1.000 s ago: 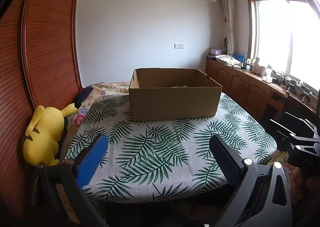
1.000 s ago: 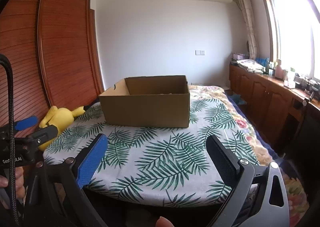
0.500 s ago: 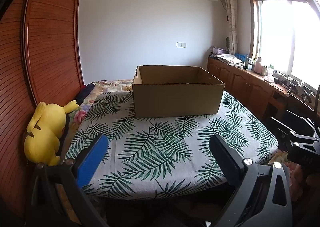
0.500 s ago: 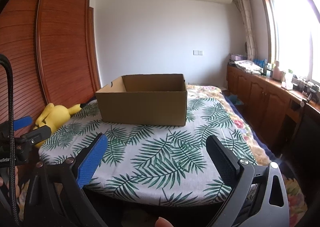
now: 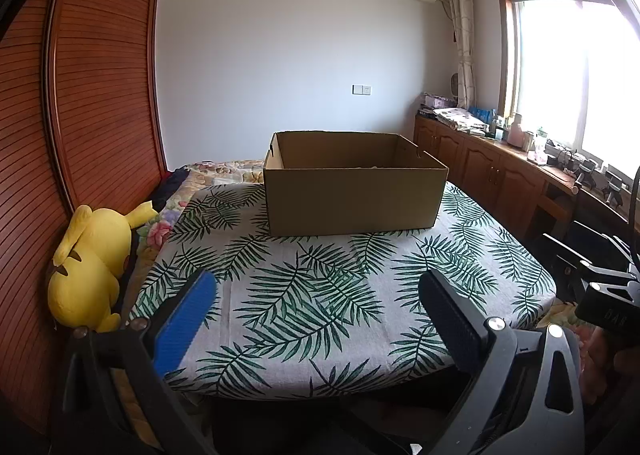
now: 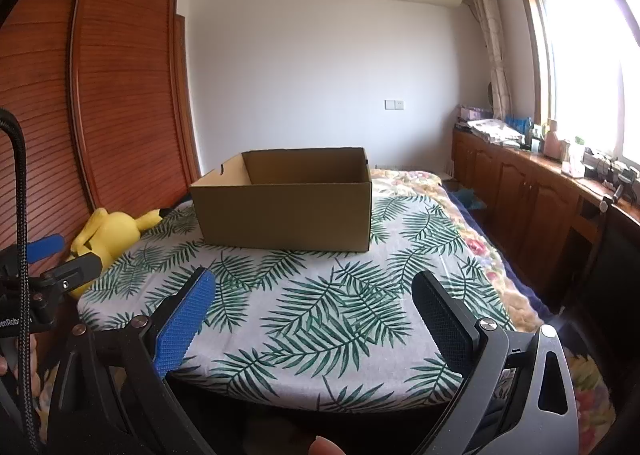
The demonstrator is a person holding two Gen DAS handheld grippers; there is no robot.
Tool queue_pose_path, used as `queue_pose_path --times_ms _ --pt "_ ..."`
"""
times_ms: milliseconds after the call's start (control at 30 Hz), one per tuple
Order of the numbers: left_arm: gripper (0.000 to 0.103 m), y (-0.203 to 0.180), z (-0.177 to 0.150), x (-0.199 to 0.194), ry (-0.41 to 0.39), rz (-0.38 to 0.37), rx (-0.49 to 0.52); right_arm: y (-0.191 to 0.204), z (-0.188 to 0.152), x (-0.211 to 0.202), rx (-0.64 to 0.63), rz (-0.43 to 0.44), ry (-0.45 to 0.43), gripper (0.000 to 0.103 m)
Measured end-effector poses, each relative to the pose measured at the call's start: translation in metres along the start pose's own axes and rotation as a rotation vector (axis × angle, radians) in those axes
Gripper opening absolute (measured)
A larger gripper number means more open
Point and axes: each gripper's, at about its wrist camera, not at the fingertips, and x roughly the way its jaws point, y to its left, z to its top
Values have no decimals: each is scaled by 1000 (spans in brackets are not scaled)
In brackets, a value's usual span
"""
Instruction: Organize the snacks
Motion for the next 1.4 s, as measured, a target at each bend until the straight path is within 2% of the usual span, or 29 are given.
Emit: queue_pose_path --times_ms 1400 --pt "102 -1 1 0 0 -2 0 -2 1 -1 1 -4 -7 100"
